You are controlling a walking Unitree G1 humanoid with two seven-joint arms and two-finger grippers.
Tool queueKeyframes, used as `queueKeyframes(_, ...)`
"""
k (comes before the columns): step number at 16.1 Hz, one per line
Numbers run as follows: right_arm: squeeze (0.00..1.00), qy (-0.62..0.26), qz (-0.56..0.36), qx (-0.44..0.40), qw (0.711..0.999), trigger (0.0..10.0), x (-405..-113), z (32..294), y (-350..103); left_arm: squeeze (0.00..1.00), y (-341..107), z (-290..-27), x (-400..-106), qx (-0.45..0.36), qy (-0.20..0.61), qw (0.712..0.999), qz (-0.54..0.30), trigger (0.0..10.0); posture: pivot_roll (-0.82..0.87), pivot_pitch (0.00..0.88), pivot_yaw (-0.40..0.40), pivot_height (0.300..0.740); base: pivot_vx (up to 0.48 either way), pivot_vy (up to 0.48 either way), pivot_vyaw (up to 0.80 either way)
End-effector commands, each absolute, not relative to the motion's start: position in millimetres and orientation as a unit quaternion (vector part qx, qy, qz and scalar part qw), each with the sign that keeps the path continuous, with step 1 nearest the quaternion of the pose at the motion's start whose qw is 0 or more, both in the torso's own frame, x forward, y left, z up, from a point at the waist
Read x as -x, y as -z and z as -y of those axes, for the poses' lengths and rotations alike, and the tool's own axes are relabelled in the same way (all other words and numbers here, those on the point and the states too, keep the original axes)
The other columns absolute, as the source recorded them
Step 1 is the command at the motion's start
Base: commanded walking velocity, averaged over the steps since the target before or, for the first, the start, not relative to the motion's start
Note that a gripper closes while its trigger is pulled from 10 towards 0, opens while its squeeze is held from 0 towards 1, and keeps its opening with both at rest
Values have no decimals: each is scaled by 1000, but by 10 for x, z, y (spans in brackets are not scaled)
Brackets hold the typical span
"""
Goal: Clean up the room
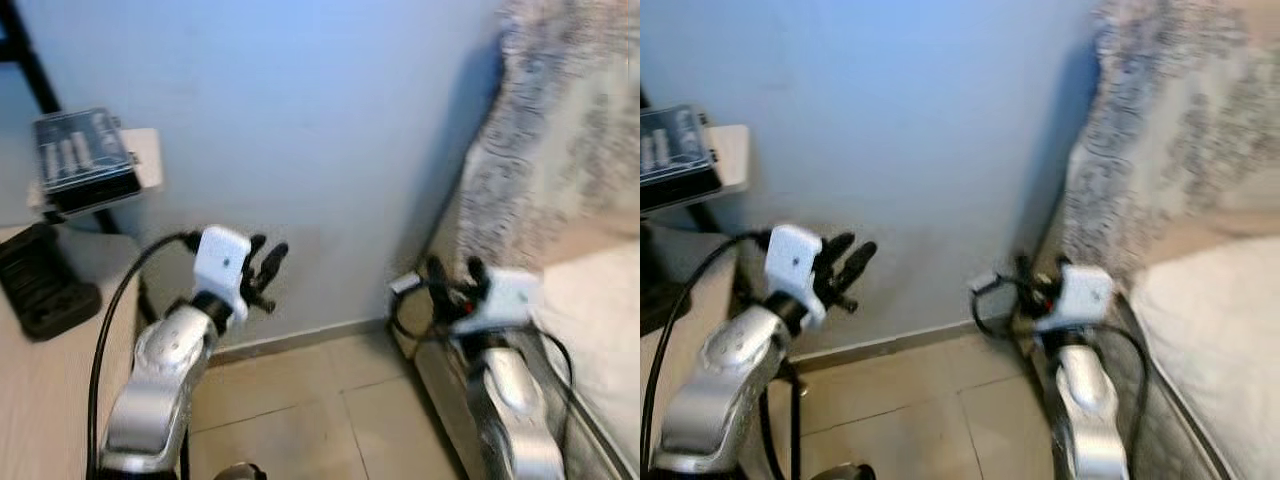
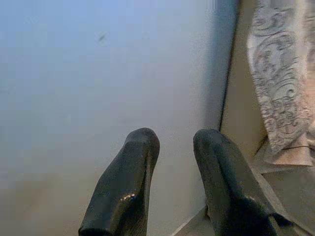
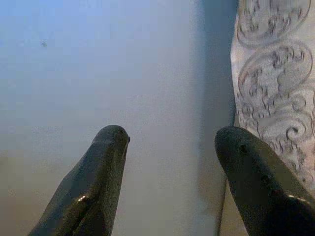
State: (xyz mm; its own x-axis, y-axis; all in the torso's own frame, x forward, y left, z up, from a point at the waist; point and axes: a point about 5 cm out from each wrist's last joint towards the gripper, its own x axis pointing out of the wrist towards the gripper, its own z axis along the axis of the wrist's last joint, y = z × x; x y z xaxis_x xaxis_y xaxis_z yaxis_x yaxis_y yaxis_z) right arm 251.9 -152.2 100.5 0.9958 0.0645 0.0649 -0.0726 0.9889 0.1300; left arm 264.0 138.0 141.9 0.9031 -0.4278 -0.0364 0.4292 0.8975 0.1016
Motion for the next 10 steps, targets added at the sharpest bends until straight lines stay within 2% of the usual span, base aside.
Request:
queueKeyframes(1,0,-32,19,-69,997,10000,-2555,1506,-973,0,-1375,-1364,-2667,-59,221,973,-22,10000,23,0,2,740,300,-371,0)
queueKeyframes(6,0,-27,12,-73,997,10000,-2652,1446,-957,0,-1338,-1224,-2737,-48,233,971,-31,10000,15,0,21,740,304,-368,0)
queueKeyframes(10,0,-30,15,-61,998,10000,-2644,1424,-963,0,-1296,-1222,-2777,-32,222,974,-35,10000,18,0,16,740,305,-367,0)
